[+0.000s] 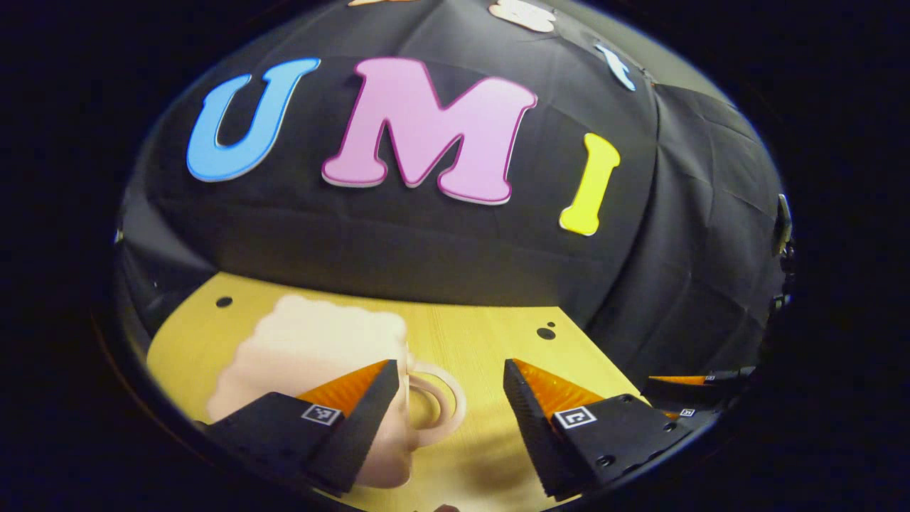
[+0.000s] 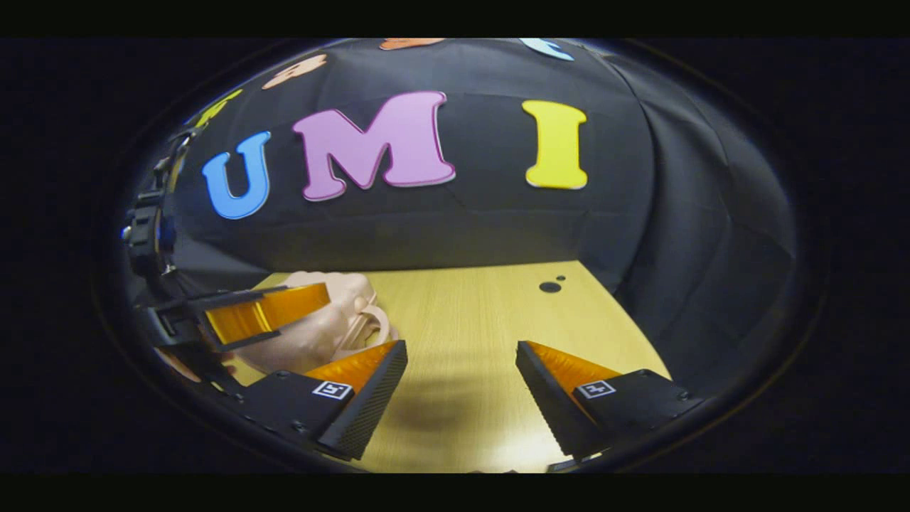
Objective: First open the suitcase, pack the skin care products into it, and then close the suitcase.
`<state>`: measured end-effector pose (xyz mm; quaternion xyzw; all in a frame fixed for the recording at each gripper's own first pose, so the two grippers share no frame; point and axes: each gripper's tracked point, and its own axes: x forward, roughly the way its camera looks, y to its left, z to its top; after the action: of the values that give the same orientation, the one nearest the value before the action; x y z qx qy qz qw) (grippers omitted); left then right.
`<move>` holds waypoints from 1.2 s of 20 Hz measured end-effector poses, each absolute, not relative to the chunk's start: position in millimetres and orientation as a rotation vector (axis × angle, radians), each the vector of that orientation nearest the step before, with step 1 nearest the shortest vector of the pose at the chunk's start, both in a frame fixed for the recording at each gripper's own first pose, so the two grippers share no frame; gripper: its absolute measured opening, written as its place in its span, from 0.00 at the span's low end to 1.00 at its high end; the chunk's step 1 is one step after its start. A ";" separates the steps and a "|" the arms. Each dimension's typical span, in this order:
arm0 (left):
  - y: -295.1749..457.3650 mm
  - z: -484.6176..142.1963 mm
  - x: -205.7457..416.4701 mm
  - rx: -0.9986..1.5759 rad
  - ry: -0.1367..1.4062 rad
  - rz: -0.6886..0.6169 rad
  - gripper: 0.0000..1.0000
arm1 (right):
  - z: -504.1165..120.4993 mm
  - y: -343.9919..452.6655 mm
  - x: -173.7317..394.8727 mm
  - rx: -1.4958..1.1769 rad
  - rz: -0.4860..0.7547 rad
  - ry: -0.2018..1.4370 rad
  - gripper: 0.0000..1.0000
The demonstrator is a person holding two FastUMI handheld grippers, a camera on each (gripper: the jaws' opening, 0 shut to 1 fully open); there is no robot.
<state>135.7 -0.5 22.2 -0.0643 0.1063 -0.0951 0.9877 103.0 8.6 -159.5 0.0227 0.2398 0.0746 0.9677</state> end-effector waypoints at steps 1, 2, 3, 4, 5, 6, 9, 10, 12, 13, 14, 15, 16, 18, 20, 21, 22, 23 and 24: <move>8.4 40.7 119.9 -0.092 0.167 -0.175 0.95 | -141.1 10.7 96.8 0.021 0.158 0.442 0.98; 15.8 55.2 108.8 -0.068 0.135 -0.153 0.95 | -127.1 14.5 91.0 0.010 0.165 0.414 0.98; 25.0 72.2 91.7 -0.060 0.102 -0.133 0.96 | -112.6 20.2 81.3 0.015 0.175 0.393 0.98; 31.9 87.5 73.4 -0.059 0.073 -0.108 0.96 | -98.2 26.9 69.0 0.028 0.190 0.376 0.98; 37.2 98.1 58.8 -0.065 0.052 -0.084 0.96 | -84.1 32.8 57.7 0.039 0.202 0.355 0.98; 41.3 100.3 47.5 -0.070 0.039 -0.060 0.96 | -70.4 36.0 46.7 0.038 0.210 0.328 0.98; 55.3 96.9 32.9 -0.070 0.044 -0.001 0.96 | -34.6 45.0 19.0 -0.028 0.227 0.215 1.00; 61.9 95.2 31.3 -0.074 0.048 0.015 0.96 | -30.5 50.3 7.0 -0.034 0.235 0.199 0.98; 69.7 92.0 21.5 -0.087 0.049 0.030 0.96 | -23.2 64.0 -14.0 -0.021 0.257 0.181 0.98; 72.3 91.6 17.5 -0.093 0.043 0.040 0.96 | -20.8 66.8 -21.7 -0.017 0.260 0.174 0.98; 76.6 91.3 14.3 -0.096 0.043 0.054 0.96 | -22.6 71.0 -30.3 -0.016 0.269 0.179 0.96; 79.6 88.2 11.8 -0.093 0.059 0.069 0.96 | -25.0 74.9 -38.2 -0.017 0.278 0.190 0.96; 84.0 84.5 5.3 -0.090 0.076 0.081 0.96 | -25.2 78.4 -46.3 -0.014 0.288 0.203 0.96; 87.3 84.0 -2.3 -0.079 0.076 0.075 0.96 | -17.4 79.3 -56.1 0.003 0.281 0.187 0.96; 89.1 81.1 -1.7 -0.061 0.078 0.075 0.96 | -12.5 79.8 -63.8 0.026 0.271 0.171 0.96; 89.0 80.5 -0.9 -0.057 0.083 0.079 0.96 | -11.1 79.1 -67.8 0.033 0.267 0.163 0.96; 89.2 78.7 -1.7 -0.061 0.090 0.082 0.96 | -10.7 78.1 -70.6 0.040 0.262 0.157 0.96; 88.2 77.9 -2.5 -0.068 0.100 0.080 0.96 | -11.6 77.1 -74.8 0.045 0.257 0.161 0.96; 88.1 76.7 -4.5 -0.074 0.102 0.071 0.96 | -14.5 76.0 -77.7 0.044 0.253 0.168 0.96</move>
<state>-4.5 88.1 76.7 -0.0370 0.0512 0.0357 0.9974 -77.7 76.0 -14.5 0.0220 0.0839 0.1259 0.9882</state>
